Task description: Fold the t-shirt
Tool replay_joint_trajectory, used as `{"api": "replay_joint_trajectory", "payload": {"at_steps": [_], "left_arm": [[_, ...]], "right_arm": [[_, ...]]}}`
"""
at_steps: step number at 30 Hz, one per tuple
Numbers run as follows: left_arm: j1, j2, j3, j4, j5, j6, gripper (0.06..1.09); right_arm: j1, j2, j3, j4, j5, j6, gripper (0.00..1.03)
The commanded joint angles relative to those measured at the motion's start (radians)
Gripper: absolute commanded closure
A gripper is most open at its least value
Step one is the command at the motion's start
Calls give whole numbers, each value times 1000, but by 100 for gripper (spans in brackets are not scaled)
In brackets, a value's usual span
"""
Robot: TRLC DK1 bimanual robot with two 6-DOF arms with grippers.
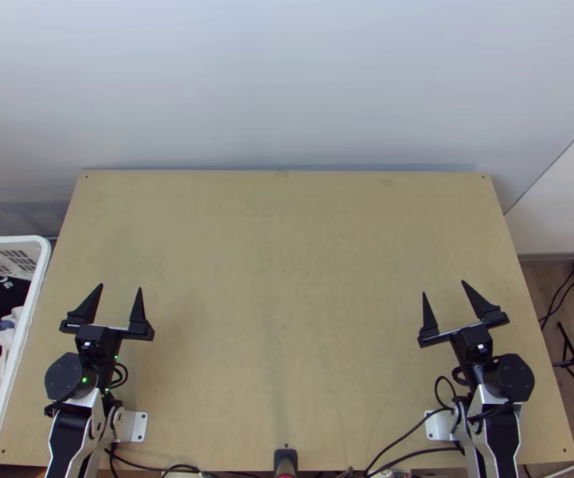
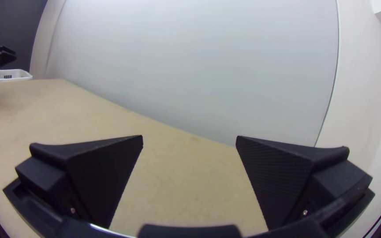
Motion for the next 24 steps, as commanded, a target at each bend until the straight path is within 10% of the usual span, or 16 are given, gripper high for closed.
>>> {"api": "replay_joint_trajectory", "payload": {"at_steps": [1,24], "left_arm": [[0,0,0,-1,0,0,10],[-11,0,0,1,2,0,10]], "right_arm": [[0,0,0,0,0,0,4],[0,0,0,0,0,0,4]]}}
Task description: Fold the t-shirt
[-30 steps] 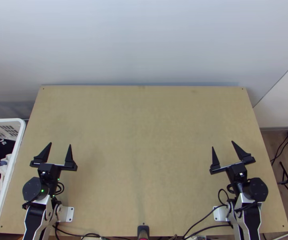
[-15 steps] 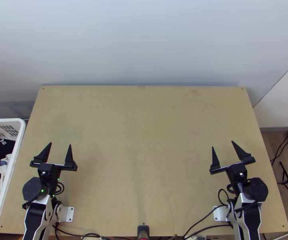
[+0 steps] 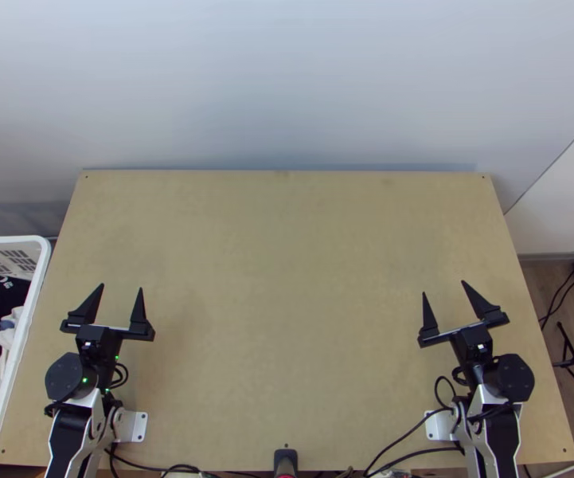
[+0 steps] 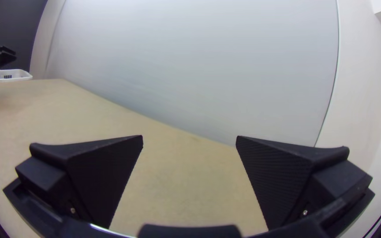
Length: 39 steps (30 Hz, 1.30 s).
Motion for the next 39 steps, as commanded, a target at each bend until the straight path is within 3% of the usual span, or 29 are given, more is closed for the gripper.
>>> {"api": "replay_joint_trajectory", "payload": {"at_steps": [1,32,35,39], "left_arm": [[-3,0,0,1,0,0,10],[-4,0,0,1,2,-37,10],[-4,0,0,1,2,-37,10],[-7,0,0,1,2,-38,10]], "right_arm": [[0,0,0,0,0,0,4],[4,-1,0,0,0,5,4],[17,-3,0,2,0,85,4],[34,-3,0,2,0,86,4]]}}
